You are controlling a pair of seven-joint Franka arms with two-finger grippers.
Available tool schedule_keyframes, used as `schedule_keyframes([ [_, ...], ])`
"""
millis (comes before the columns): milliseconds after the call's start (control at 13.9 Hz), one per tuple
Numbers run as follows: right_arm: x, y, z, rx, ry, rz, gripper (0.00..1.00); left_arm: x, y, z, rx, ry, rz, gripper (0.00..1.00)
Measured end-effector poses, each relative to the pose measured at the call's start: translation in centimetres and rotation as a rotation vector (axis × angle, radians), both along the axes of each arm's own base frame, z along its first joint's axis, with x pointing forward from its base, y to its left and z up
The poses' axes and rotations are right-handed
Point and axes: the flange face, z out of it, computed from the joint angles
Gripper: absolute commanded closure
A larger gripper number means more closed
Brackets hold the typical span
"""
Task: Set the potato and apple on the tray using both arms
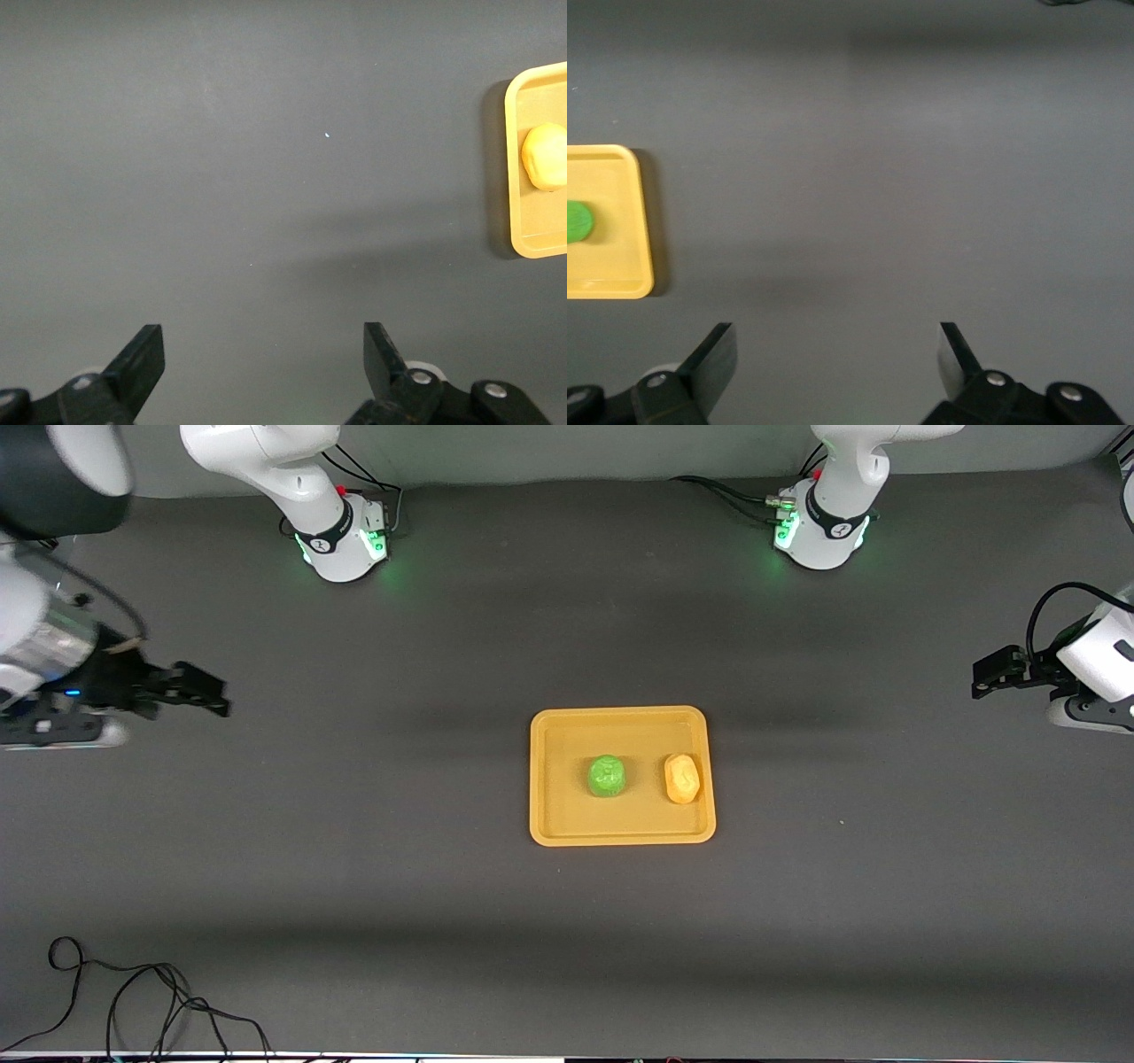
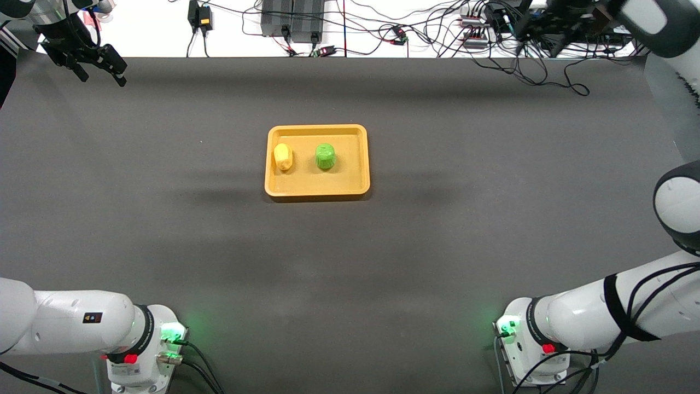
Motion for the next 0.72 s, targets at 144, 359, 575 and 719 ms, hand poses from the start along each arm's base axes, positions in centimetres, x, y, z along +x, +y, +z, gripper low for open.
schedule_keyframes([
  [144, 0.0, -3.3, -0.5, 0.002, 0.007, -0.034, 0.0, 0.0, 0.0, -0.1, 0.0, 0.002, 0.0, 0.0],
  [359, -0.1, -6.1, -1.3, 0.002, 0.009, -0.044, 0.0, 0.0, -0.1, -0.1, -0.01, -0.002, 0.019, 0.01],
  [575, -0.5, -7.1, -1.4, -0.015, -0.006, -0.027, 0.0, 0.6, -0.3, 0.4, -0.017, -0.056, 0.058, 0.01],
  [719, -0.6, -6.4, -0.9, -0.032, -0.015, -0.007, 0.0, 0.9, -0.3, 0.6, -0.016, -0.081, 0.079, 0.01],
])
